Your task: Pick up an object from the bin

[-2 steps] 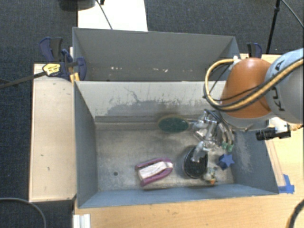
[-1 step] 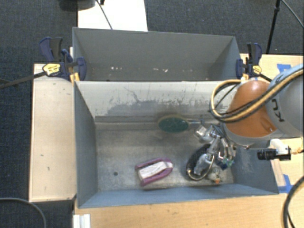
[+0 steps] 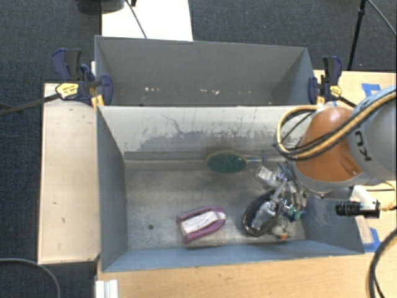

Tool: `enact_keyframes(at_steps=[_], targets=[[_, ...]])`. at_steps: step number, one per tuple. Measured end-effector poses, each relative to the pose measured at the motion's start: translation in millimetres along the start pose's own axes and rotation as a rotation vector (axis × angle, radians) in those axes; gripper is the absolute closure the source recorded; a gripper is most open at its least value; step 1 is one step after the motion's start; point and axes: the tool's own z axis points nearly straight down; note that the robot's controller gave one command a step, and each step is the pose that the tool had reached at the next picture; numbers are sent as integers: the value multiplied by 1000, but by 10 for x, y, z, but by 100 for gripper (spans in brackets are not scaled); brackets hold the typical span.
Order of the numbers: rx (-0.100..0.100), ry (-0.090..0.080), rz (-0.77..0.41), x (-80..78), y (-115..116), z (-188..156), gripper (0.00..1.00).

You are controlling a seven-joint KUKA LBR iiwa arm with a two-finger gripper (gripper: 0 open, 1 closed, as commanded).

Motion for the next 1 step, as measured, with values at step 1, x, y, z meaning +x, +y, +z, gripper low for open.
enact_keyframes(at_steps=[1], targets=[[-1, 7, 171, -23, -63, 16, 0]])
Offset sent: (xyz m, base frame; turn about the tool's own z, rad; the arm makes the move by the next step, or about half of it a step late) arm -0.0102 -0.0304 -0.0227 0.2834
